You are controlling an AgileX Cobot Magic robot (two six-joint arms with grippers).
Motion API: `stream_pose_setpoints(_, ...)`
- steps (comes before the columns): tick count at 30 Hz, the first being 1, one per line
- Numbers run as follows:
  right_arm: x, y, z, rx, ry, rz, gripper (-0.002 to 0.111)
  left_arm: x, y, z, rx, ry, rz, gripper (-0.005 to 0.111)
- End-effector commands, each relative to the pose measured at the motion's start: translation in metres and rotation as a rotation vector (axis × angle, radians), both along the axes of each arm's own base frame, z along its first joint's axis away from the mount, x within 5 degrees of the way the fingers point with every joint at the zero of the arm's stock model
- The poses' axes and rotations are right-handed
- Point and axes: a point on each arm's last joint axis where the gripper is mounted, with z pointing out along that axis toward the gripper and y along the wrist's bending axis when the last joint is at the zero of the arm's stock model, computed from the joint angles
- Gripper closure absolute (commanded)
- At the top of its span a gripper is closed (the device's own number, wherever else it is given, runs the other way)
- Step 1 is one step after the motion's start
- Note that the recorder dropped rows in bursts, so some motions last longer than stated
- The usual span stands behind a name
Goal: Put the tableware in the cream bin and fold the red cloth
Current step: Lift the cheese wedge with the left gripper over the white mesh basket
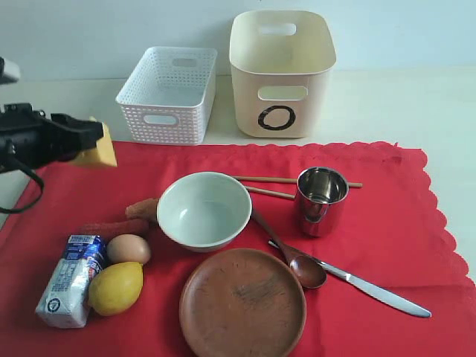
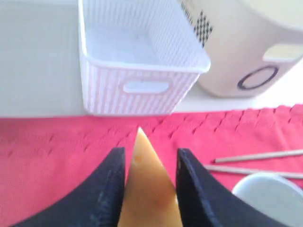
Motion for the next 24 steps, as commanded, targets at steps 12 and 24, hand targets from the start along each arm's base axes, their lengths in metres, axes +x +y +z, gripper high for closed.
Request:
stream_pose_setpoints(12,0.000,0.000,-0.001,0.000,-0.006,0.001,0.108,0.056,-0.019,0.072,-0.158,-0.292,-0.058,0.107)
stream_pose_setpoints(24,0.000,0.000,-0.001,0.000,-0.006,0.001,0.108,0.144,-0.037,0.011,-0.266,-0.262,-0.045,0.107)
